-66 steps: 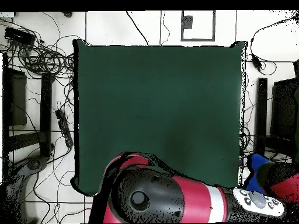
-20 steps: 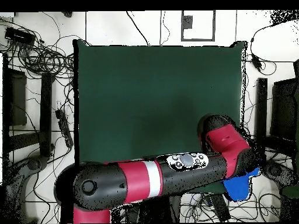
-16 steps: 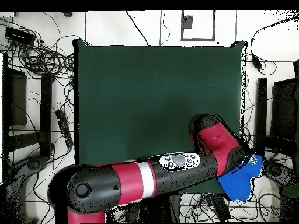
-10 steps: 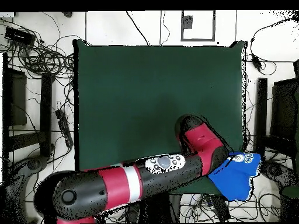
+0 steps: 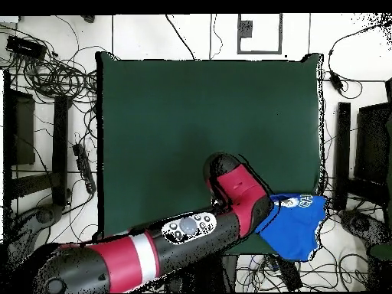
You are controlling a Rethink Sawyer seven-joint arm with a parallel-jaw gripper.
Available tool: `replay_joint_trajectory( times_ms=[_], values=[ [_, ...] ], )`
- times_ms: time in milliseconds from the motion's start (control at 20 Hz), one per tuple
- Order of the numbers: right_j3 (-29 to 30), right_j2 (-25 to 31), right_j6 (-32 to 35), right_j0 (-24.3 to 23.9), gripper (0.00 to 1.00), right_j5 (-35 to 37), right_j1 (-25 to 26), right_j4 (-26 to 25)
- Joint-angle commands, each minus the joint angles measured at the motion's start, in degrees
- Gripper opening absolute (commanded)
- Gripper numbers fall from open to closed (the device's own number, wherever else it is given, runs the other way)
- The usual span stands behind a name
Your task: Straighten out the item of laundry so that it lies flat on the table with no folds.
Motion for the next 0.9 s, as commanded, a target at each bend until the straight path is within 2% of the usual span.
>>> replay_joint_trajectory(
  times_ms=[50,750,900],
  values=[
    [-0.75,11.03,26.65,2.8,0.0,7.24,-2.17,4.93],
    [-2.27,17.12,36.01,5.18,0.0,4.56,-6.27,7.64],
    [-0.27,19.23,32.5,6.37,0.0,1.5,-8.22,8.37]
  ],
)
